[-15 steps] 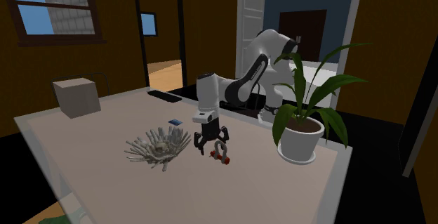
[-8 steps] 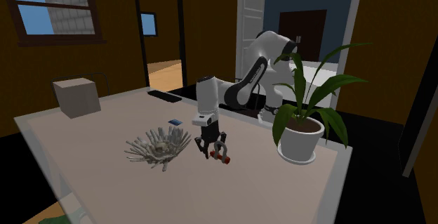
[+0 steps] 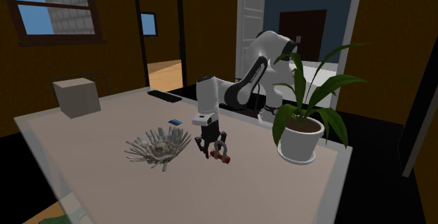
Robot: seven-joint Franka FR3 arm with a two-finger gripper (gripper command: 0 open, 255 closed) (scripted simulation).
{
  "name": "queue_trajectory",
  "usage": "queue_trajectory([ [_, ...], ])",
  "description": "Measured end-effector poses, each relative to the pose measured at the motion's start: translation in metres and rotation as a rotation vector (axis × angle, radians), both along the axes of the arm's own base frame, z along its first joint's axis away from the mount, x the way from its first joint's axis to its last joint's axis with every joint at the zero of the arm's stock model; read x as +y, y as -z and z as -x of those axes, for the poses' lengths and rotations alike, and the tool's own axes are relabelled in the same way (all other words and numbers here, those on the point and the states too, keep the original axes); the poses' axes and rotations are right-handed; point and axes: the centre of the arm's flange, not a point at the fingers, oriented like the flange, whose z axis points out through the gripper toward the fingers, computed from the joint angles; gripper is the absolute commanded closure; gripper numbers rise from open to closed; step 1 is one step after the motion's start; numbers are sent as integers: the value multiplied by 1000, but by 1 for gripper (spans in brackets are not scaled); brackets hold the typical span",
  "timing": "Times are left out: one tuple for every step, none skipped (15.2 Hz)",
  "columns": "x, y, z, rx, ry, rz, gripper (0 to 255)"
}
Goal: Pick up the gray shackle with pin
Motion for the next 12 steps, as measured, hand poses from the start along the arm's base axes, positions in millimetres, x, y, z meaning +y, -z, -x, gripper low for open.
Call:
queue_trajectory([
  [0, -3, 0, 1, 0, -1, 255],
  [0, -8, 0, 1, -1, -1, 255],
  [0, -13, 0, 1, -1, -1, 255],
  [1, -17, -1, 1, -1, -1, 255],
  [1, -23, -1, 1, -1, -2, 255],
  [1, -28, 0, 1, -1, -2, 255],
  [1, -32, 0, 1, -1, -2, 255],
  [1, -38, 0, 1, -1, -2, 255],
  [1, -43, -1, 1, -1, -1, 255],
  [1, -48, -1, 1, -1, -2, 255],
  [0, -54, -1, 1, -1, -1, 255],
  [-1, -59, 0, 1, -1, -1, 255],
])
